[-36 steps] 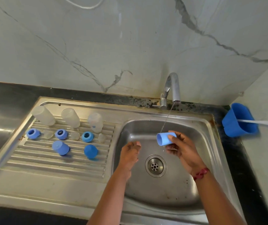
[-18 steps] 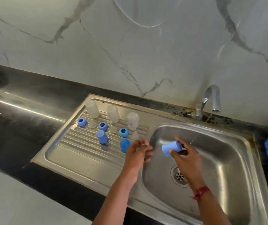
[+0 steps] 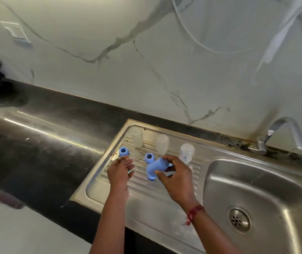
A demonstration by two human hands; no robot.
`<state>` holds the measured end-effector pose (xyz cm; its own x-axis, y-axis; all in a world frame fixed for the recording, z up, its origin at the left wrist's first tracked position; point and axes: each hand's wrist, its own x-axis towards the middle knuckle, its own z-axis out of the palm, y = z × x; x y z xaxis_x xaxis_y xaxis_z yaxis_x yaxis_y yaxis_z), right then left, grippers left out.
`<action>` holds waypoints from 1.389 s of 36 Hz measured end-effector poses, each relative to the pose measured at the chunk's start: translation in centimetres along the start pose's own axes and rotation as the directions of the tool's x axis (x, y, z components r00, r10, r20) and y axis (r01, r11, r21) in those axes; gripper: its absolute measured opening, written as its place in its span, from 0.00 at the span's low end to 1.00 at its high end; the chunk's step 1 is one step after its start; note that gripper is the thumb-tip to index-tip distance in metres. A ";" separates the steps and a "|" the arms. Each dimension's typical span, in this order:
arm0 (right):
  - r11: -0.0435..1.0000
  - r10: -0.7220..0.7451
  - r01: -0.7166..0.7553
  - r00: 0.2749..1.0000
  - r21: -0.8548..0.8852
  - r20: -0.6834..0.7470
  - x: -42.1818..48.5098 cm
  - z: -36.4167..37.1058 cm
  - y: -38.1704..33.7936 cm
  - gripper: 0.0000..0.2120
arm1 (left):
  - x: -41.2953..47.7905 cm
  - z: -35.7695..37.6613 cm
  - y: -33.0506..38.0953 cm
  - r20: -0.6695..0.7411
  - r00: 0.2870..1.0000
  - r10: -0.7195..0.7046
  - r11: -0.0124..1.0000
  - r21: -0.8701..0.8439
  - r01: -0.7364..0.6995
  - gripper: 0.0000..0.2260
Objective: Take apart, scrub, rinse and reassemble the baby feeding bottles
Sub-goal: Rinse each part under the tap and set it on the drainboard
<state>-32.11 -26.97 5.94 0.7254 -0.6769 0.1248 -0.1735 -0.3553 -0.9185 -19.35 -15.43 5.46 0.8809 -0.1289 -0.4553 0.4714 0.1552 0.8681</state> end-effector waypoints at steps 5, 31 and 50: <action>0.989 -0.026 0.042 0.993 -0.140 0.114 1.4 6.2 -0.6 0.21 | 4.1 -3.3 1.8 -0.085 0.996 -0.032 0.999 -0.011 0.031 0.04; 0.888 0.145 0.009 0.943 -0.459 0.299 5.5 19.0 0.0 0.19 | 13.7 -7.3 4.3 -0.041 0.993 -0.106 0.994 -0.038 0.105 0.06; 0.949 0.063 -0.054 0.998 -0.311 0.019 4.6 13.9 -1.7 0.25 | 7.0 -1.7 4.8 0.211 0.970 0.120 0.978 0.140 -0.151 0.05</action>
<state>-19.17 -20.51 2.84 0.7254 -0.6858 0.0597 -0.4109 -0.5010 -0.7617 -10.81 -13.88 6.10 0.9023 -0.3132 -0.2962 0.3224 0.0339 0.9460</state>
